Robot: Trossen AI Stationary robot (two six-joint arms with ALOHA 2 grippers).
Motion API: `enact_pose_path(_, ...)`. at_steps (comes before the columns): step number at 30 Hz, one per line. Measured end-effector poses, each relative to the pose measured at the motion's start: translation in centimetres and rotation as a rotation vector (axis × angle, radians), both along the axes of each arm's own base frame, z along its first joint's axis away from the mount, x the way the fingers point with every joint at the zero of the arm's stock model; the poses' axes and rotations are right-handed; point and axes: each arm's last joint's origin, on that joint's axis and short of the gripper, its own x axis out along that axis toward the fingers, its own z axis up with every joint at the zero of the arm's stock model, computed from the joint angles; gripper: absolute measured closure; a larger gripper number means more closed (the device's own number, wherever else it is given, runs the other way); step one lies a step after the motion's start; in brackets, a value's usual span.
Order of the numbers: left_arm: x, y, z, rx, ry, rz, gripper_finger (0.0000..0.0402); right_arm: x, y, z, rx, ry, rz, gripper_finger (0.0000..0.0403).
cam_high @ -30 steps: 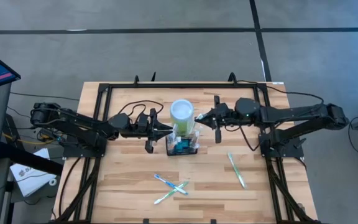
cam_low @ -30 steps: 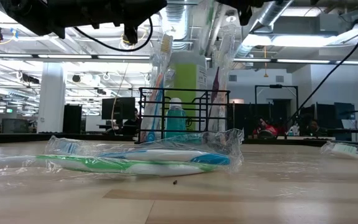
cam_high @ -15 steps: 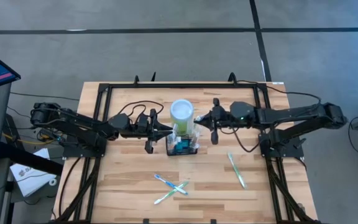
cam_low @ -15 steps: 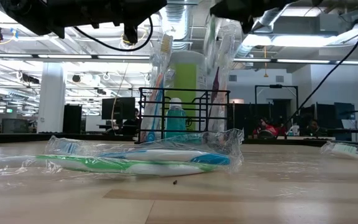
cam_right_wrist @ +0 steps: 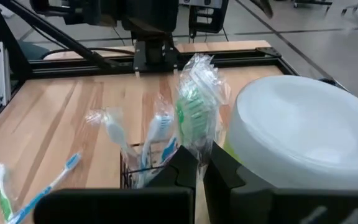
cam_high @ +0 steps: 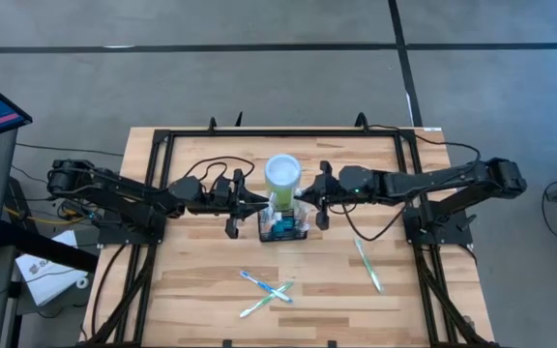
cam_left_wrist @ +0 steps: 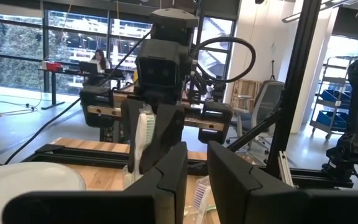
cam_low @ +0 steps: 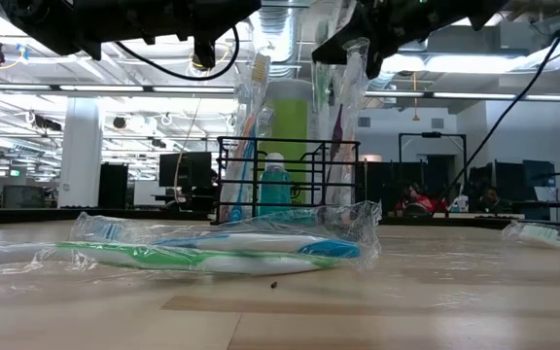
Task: Pick & Place toothbrushing station
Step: Put the top right green toothbrush into the wire organizer
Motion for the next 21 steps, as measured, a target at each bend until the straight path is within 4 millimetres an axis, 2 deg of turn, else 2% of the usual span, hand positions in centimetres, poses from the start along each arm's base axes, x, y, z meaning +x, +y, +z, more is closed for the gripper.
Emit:
enact_pose_path(9,0.0,0.0,0.0,0.0,0.0,0.0,0.0343,-0.1,0.4,-0.4,0.004,0.015,0.01,0.0401)
enact_pose_path(21,0.0,0.0,0.0,0.0,0.0,0.003,0.0344,-1.1,0.2,-3.5,0.028,-0.046,-0.035,0.0401)
